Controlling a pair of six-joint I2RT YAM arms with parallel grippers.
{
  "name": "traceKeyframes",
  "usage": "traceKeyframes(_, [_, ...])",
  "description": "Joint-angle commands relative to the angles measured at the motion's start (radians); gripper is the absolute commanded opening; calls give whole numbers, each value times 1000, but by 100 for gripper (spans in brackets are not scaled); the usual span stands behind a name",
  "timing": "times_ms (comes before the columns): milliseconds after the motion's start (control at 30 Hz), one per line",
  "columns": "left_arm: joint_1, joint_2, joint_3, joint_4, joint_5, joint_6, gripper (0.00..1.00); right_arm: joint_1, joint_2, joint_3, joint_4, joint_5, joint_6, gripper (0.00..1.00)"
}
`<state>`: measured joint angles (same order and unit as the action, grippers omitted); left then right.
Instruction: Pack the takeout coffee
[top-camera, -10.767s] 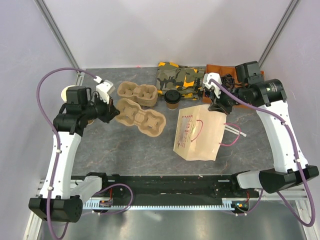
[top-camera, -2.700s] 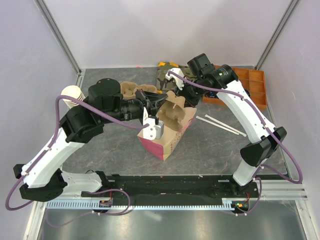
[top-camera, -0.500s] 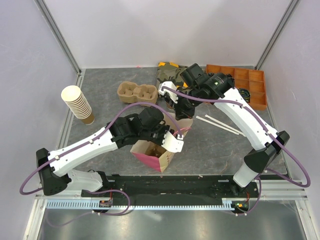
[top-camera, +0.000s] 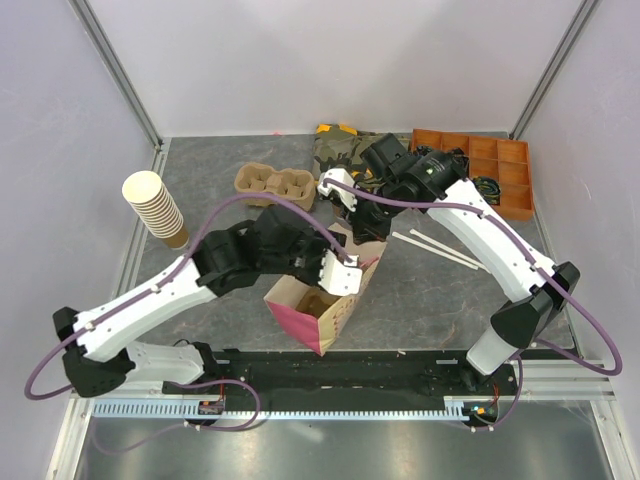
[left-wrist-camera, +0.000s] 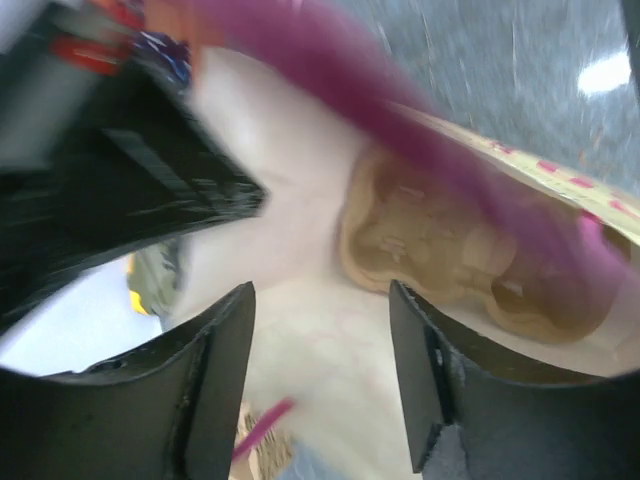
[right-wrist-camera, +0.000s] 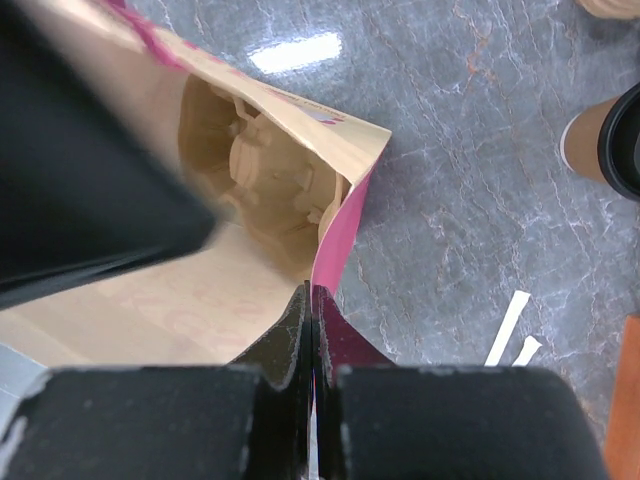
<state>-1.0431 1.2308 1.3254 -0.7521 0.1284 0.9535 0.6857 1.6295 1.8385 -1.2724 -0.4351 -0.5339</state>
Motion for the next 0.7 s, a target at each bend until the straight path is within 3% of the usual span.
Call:
traceKeyframes(0, [-6, -89, 77, 42, 102, -74, 65, 6, -43, -13, 54, 32, 21, 0])
traceKeyframes(100, [-6, -135, 78, 53, 134, -85, 65, 5, -56, -34, 83, 65, 37, 0])
traceKeyframes(300, [-6, -305, -23, 223, 142, -178, 63, 6, -112, -74, 156, 125, 72, 0])
traceKeyframes(567, [-5, -451, -113, 437, -56, -429, 69, 6, -200, -101, 148, 55, 3, 0])
traceKeyframes(667, [47, -488, -150, 505, -55, -540, 72, 9, -223, -107, 140, 41, -2, 0])
